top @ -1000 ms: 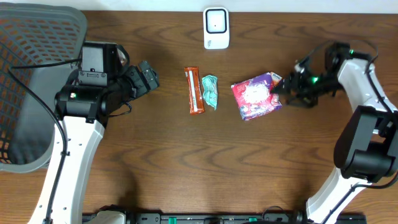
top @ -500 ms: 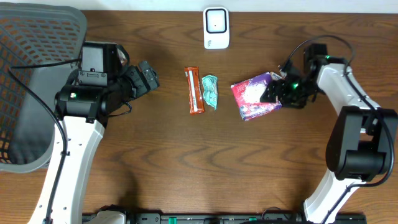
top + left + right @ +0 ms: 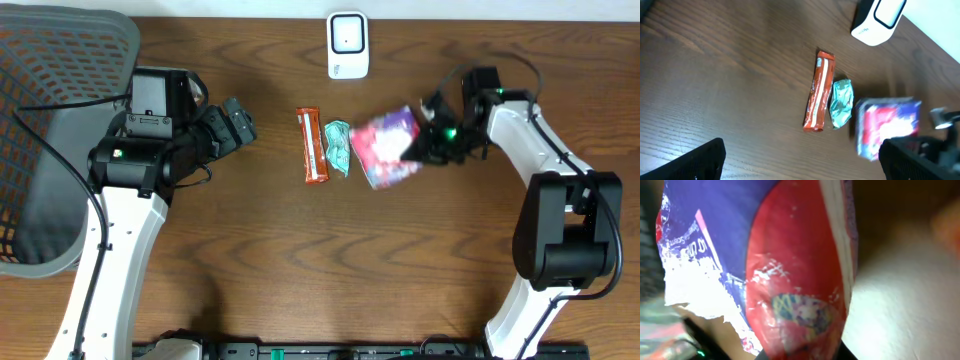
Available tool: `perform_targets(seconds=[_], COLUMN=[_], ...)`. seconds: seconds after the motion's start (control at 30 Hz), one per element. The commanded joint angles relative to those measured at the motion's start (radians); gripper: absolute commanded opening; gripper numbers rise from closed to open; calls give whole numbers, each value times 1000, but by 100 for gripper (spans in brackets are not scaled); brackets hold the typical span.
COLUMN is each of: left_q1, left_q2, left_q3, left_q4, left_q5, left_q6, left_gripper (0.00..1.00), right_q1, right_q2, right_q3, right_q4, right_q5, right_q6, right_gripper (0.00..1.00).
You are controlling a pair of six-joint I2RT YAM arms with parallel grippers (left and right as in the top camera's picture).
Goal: Scan the item barcode
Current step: 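Hold the purple pack up in front of the white scanner, then carry the purple pack to the right corner and release it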
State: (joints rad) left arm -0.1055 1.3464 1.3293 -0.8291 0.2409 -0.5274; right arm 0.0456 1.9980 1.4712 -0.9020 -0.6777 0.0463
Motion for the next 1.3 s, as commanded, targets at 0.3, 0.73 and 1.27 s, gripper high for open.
perform_targets(seconds=[0.3, 0.73, 1.27], left_q1=[4, 4, 4], left_q2=[-4, -4, -4], left_q3=[2, 2, 2], left_q4=[-1, -1, -1], left_q5=[2, 2, 2], left_q6=[-2, -2, -2], left_gripper=[98, 98, 98], right_q1=[81, 80, -691], right_q2=[18, 98, -14], right_q3=[154, 159, 149], right_q4=[689, 972, 376], right_q5=[113, 130, 261], right_q6=[623, 678, 551], right_gripper=[1, 1, 1])
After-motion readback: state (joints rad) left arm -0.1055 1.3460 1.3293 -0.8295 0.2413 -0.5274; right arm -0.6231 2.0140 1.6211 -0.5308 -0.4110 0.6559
